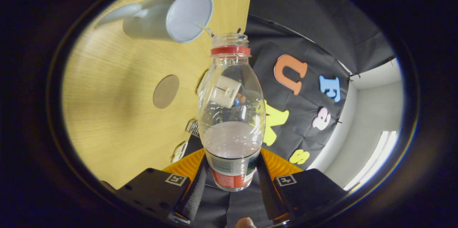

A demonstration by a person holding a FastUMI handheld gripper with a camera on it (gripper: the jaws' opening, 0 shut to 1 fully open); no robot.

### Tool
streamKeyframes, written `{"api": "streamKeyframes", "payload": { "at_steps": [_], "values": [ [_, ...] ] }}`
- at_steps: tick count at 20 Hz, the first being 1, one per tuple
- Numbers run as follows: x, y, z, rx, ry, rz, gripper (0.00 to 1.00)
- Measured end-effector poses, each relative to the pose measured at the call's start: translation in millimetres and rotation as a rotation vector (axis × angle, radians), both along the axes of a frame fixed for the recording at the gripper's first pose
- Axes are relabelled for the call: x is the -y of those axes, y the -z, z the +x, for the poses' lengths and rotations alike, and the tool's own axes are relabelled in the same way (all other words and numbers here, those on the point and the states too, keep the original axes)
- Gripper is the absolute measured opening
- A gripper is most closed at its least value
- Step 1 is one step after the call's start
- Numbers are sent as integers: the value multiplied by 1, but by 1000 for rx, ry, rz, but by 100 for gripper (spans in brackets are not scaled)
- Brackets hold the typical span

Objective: Take the bottle from table, then pour the juice into the cup, finally place the bottle on the coaster

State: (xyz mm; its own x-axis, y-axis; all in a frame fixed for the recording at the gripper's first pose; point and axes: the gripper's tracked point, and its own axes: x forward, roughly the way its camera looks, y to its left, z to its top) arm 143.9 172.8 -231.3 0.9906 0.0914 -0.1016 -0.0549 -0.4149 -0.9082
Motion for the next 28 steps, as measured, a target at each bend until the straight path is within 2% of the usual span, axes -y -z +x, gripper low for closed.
{"api": "streamKeyframes", "payload": {
  "at_steps": [16, 28],
  "values": [
    [-17, -32, 3, 55, -50, -67, 75],
    [-21, -30, 2, 46, -54, -54, 75]
  ]
}}
